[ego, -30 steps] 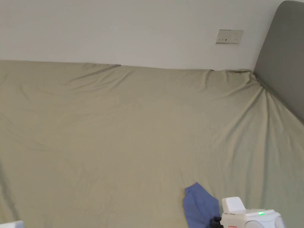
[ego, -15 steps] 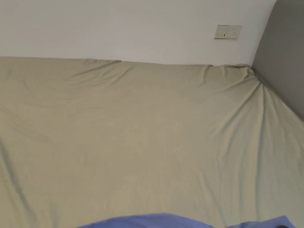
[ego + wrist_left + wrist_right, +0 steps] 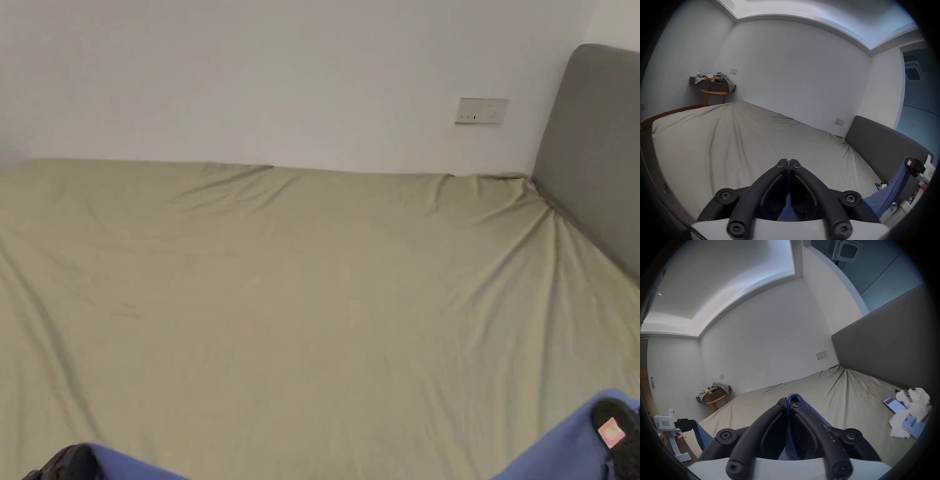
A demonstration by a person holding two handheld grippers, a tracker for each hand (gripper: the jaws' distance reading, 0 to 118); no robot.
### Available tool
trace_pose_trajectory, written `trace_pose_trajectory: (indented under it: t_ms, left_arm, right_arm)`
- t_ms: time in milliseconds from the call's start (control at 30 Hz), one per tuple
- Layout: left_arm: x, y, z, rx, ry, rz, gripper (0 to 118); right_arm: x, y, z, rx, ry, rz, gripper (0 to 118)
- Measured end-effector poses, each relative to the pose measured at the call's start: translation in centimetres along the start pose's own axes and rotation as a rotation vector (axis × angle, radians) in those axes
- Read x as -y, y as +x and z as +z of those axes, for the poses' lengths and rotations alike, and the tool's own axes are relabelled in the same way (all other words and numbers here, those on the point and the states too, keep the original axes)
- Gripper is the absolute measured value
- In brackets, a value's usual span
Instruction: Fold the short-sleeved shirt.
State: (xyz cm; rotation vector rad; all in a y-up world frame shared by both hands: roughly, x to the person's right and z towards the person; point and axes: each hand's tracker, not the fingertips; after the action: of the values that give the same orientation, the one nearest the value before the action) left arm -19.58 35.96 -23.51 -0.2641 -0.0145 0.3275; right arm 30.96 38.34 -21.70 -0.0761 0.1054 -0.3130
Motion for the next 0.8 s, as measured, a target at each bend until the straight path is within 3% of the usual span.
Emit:
trace_pose_trajectory:
  t_ms: [200, 367, 567, 800]
  left_arm:
    - [-7.9, 1.9, -15.5, 0.083, 0.010, 0.021, 2]
    - [-19.8, 5.9, -20.6, 0.168, 0.226, -0.083, 2]
    - [-29.2, 8.4, -20.6, 0.224, 0.384, -0.036, 2]
    - [-27.8, 7.6, -17.9, 0.257, 0.427, -0.034, 2]
  right_arm:
    - [-6.2, 0.7, -16.2, -0.065, 0.024, 0.045, 3]
    - [-16.7, -0.4, -23.8, -0.112, 0.218, 0.081, 3]
    - [-27.2, -2.4, -24.1, -0.137, 0.417, 0.092, 3]
    - [-28.3, -2.6, -21.0, -0.173, 0.442, 0.137, 3]
